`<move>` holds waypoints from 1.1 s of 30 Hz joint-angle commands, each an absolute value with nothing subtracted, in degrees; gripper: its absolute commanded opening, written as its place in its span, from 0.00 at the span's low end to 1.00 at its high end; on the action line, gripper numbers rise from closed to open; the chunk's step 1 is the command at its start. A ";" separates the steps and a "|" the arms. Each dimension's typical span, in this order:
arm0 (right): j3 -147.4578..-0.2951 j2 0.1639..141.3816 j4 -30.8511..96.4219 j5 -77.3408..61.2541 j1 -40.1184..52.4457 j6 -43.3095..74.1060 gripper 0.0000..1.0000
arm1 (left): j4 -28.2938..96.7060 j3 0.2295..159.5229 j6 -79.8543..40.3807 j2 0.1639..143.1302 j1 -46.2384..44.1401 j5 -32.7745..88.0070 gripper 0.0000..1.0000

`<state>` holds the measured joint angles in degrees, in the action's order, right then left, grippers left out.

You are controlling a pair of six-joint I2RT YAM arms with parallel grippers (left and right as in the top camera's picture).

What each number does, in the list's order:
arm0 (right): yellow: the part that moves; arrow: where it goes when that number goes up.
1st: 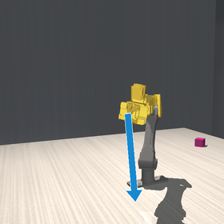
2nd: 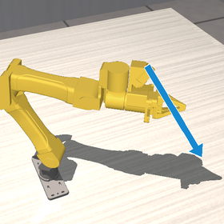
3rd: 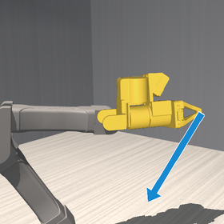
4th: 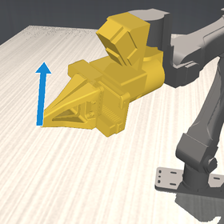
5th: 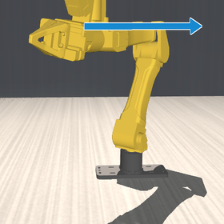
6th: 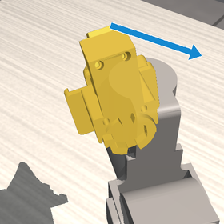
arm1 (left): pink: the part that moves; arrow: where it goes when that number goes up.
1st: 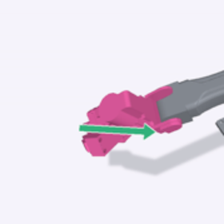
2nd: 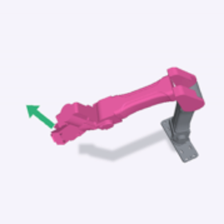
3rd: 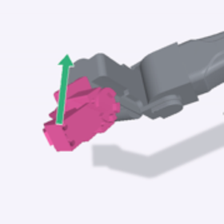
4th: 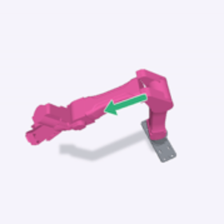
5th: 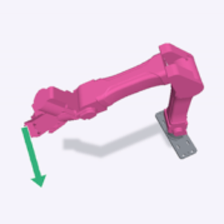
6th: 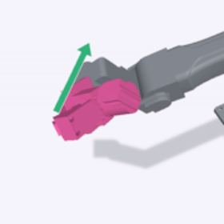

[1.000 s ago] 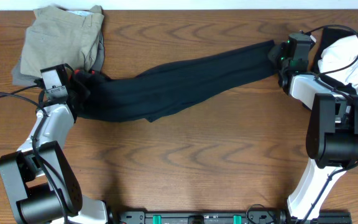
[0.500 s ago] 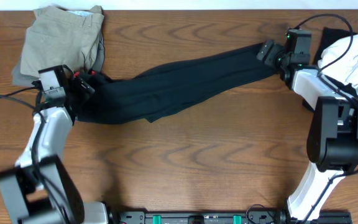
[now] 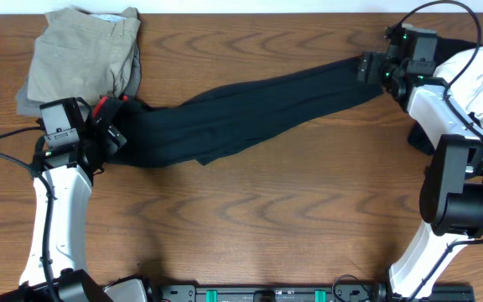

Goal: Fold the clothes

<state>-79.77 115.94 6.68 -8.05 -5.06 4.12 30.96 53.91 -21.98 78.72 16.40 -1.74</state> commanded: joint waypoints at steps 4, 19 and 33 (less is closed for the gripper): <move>-80.73 117.78 5.76 -8.73 -5.65 0.12 0.74 | 31.27 54.65 -20.38 79.53 16.69 -2.39 0.98; -80.73 127.07 -0.08 -8.40 -5.67 3.03 0.77 | 33.58 54.65 -20.36 79.53 16.69 -2.39 0.98; -80.73 129.32 5.43 -10.33 -5.67 5.78 0.33 | 33.82 54.65 -20.38 79.53 16.69 -2.37 0.98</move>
<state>-80.95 127.13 3.42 -9.06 -5.50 4.47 33.61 53.91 -20.93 79.13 16.40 -1.76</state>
